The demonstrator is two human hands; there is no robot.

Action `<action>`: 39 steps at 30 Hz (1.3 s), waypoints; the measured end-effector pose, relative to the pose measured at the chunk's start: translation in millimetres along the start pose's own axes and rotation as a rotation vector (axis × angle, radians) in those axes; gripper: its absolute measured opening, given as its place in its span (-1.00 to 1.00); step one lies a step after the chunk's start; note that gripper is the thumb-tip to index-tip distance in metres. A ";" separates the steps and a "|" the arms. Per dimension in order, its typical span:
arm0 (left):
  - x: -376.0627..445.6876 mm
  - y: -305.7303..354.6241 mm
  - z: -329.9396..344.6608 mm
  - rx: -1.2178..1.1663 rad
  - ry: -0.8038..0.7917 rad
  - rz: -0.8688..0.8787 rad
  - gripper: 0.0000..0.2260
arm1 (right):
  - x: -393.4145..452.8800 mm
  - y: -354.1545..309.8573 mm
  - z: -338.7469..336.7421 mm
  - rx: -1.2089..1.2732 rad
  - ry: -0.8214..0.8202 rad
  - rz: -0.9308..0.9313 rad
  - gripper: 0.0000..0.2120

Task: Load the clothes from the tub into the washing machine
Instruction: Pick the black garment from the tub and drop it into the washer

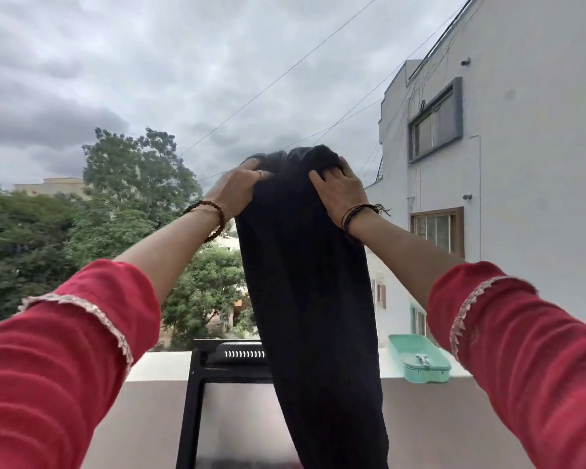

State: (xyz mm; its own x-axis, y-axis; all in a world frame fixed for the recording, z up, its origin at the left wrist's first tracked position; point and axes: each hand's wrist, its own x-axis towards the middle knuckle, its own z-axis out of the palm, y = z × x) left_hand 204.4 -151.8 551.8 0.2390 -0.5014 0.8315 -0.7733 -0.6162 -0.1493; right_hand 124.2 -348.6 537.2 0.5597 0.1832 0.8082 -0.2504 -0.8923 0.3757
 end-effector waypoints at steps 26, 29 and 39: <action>47.5 -38.0 -65.1 -0.295 0.162 -0.265 -0.56 | 71.3 -2.0 -32.8 -0.099 0.119 -0.006 -0.53; 34.7 -35.7 -63.6 -0.310 0.138 -0.294 -0.58 | 63.2 -10.4 -20.3 -0.112 0.093 -0.014 -0.46; -29.4 -37.5 -27.2 -0.277 0.277 -0.286 -0.68 | 32.0 -37.6 -2.8 -0.067 0.013 -0.106 -0.51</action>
State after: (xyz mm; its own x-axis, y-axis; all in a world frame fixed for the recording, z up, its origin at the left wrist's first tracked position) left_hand 210.4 -97.4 547.5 0.3283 -0.1315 0.9354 -0.8358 -0.5018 0.2228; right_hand 149.3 -308.0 550.1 0.5758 0.2806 0.7680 -0.2431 -0.8381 0.4884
